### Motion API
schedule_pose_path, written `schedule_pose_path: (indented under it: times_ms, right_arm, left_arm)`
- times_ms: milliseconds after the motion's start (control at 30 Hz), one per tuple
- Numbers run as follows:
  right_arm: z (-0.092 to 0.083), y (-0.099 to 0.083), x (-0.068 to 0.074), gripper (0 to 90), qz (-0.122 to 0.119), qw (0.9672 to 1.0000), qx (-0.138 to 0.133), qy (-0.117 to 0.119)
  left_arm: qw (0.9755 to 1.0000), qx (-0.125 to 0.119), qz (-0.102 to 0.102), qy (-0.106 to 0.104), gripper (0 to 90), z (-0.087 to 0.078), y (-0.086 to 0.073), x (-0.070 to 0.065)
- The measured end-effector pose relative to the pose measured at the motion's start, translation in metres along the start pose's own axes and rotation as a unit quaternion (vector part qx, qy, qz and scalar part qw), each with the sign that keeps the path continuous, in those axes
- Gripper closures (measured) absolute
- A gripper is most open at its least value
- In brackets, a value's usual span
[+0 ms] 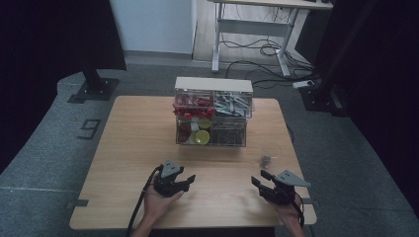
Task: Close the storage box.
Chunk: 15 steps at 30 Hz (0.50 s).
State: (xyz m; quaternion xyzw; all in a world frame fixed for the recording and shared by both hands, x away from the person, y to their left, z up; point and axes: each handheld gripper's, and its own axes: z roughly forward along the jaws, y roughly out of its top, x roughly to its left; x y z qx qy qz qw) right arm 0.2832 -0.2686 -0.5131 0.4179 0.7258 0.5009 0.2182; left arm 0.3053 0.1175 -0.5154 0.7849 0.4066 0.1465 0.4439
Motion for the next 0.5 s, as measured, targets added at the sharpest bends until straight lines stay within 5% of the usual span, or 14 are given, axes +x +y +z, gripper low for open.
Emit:
schedule_pose_path:
  times_ms: [500]
  right_arm:
    - [-0.004,-0.018,0.000,45.2,0.006,0.9998,0.019,0.002]
  left_arm:
    - [0.9999,0.013,-0.004,-0.001,40.9,-0.002,-0.013,-0.001]
